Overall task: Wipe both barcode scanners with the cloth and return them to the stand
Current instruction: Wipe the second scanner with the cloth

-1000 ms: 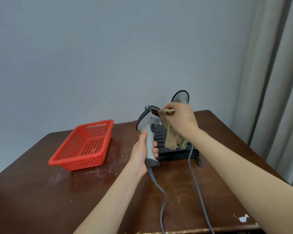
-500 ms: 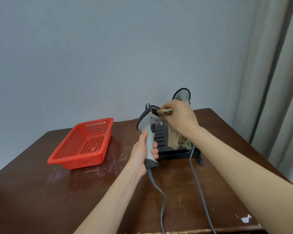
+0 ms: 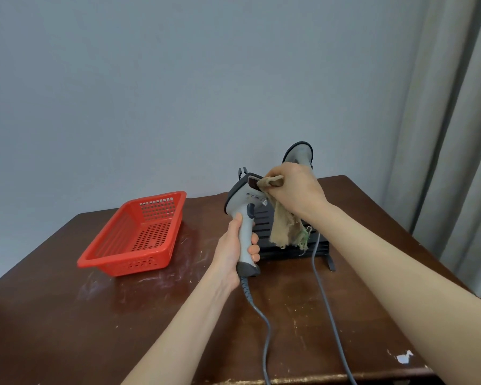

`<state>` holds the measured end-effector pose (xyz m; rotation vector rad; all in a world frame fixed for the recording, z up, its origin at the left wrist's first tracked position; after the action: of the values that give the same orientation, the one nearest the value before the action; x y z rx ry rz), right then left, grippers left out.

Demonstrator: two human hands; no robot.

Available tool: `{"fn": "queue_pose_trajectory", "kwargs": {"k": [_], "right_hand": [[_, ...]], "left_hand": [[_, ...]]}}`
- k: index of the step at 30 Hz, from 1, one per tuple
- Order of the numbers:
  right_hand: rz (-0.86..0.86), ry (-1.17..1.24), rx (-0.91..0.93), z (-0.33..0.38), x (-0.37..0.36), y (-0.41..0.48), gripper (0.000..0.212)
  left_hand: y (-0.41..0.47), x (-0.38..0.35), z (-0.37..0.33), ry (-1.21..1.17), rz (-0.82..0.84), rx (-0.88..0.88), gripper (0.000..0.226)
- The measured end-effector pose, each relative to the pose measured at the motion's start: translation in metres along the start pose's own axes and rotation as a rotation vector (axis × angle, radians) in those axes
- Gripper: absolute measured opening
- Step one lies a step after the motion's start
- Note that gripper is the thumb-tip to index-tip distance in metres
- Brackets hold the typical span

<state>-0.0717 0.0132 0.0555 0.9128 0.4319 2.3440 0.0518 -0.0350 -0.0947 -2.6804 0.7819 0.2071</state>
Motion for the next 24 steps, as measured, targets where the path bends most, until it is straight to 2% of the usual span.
{"fn": "queue_pose_trajectory", "kwargs": {"k": [4, 9, 16, 21, 24], "right_hand": [[0.002, -0.158, -0.034, -0.005, 0.002, 0.001, 0.018], [0.056, -0.019, 0.028, 0.012, -0.007, 0.003, 0.011], [0.087, -0.183, -0.066, -0.012, -0.004, 0.0, 0.018], [0.051, 0.084, -0.008, 0.004, -0.005, 0.003, 0.006], [0.033, 0.061, -0.01, 0.0, -0.003, 0.002, 0.007]], "left_hand": [[0.0, -0.003, 0.003, 0.003, 0.004, 0.011, 0.035], [0.002, -0.003, -0.001, 0.043, -0.019, -0.005, 0.034], [0.003, 0.003, -0.006, 0.084, -0.037, -0.04, 0.038], [0.005, 0.003, -0.011, 0.107, -0.042, -0.055, 0.037], [0.005, 0.004, -0.011, 0.102, -0.042, -0.062, 0.035]]}}
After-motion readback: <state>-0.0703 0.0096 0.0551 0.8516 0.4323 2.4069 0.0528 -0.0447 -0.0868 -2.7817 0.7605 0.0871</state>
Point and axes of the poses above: each hand's wrist, its own y-axis towards the middle knuckle, its own x-axis out of the back of the hand, z = x × y, the point moved 10 cm from there along y, towards the middle knuckle, and after that the axes turned 13 degrees about y, right-handed, at the moved point
